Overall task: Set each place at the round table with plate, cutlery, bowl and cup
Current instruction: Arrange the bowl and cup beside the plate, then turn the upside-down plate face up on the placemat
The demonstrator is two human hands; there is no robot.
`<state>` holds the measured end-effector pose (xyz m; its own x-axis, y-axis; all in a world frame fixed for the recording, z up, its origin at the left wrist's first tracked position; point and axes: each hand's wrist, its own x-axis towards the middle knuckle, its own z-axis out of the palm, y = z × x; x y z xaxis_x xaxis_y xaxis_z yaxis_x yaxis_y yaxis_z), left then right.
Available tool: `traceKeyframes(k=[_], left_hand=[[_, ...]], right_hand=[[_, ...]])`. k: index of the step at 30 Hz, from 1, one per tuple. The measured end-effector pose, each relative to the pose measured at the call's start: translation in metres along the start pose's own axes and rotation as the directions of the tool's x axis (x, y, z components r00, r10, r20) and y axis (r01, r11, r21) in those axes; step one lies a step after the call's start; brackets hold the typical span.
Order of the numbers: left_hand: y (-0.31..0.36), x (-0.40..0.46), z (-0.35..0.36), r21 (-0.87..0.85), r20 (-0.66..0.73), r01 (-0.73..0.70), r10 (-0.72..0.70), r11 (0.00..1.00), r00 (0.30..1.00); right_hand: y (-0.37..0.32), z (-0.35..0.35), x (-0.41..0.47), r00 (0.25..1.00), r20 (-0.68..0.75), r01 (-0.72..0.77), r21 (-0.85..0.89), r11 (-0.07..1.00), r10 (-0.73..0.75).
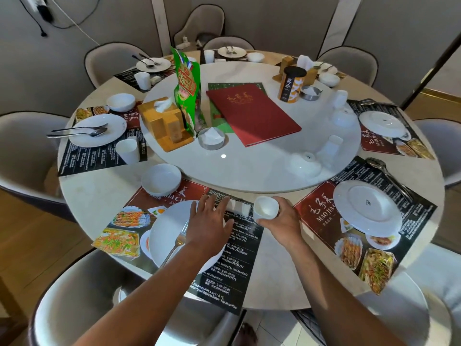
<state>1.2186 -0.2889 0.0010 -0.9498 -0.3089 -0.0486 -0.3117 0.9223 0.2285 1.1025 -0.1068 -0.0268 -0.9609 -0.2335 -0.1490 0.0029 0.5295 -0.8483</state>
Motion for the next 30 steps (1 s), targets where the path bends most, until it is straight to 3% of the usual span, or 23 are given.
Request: traceKeyframes(k=[17,20,25,30], left_hand=[[0.024,-0.011,0.013,-0.006,-0.016,0.076,-0.076,0.997,0.997],[0.035,-0.022,0.017,-0.019,-0.027,0.072,-0.072,0.997,0.997],[0.056,-0.041,0.018,-0.030,-0.028,-0.010,0.010,1.000,1.000],[0.075,-0.063,0.030,-0.043,-0.069,-0.101,0.098,0.994,0.993]], right_hand=[[0.003,-0.013,-0.008,0.995,0.102,-0.018,-0.040,0.999,0.022],[0.007,-0.027,-0.026,0.994,0.080,0.091,-0.241,0.966,-0.073],[0.024,-0.045,-0.058,0.985,0.028,0.158,-0.563,0.812,-0.172],[0.038,-0.057,-0.106,0.975,-0.064,0.112,-0.683,0.722,-0.212]])
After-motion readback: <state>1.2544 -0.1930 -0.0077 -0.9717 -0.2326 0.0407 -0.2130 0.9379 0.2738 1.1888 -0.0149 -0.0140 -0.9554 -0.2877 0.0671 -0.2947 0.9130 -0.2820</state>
